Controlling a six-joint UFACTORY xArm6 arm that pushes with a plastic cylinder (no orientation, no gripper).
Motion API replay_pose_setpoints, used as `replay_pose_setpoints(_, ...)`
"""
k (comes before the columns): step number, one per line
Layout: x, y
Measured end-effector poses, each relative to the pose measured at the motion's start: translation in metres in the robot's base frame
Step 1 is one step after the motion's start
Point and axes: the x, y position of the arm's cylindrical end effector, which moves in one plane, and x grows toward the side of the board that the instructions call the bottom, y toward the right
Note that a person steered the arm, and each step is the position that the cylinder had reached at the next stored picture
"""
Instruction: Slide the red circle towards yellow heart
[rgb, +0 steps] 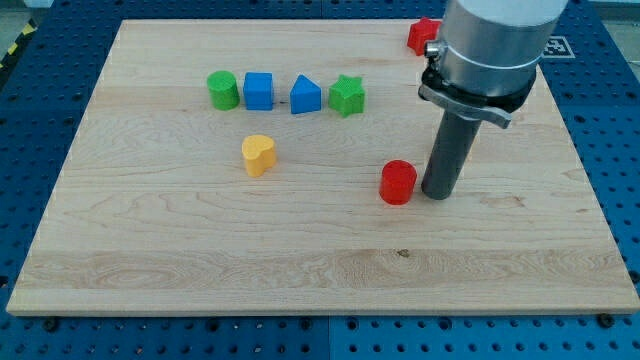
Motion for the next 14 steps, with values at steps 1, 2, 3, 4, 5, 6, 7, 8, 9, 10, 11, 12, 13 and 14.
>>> replay_pose_setpoints(1, 0.0, 0.001)
replay_pose_setpoints(2, 0.003, 0.002)
replay_pose_setpoints(3, 0.008, 0.005)
replay_pose_setpoints(4, 0.008, 0.005)
replay_pose_setpoints(5, 0.008, -0.001)
replay_pose_setpoints(6, 0.004, -0.017)
replay_pose_setpoints(7, -0.011, -0.034)
replay_pose_setpoints(8, -0.028, -0.048)
replay_pose_setpoints(9, -0.03, -0.05)
replay_pose_setpoints(10, -0.026, -0.031)
replay_pose_setpoints(11, -0.004, -0.012)
replay_pose_setpoints(12, -0.002, -0.012)
replay_pose_setpoints(13, -0.002, -0.019)
replay_pose_setpoints(14, -0.006, -0.038)
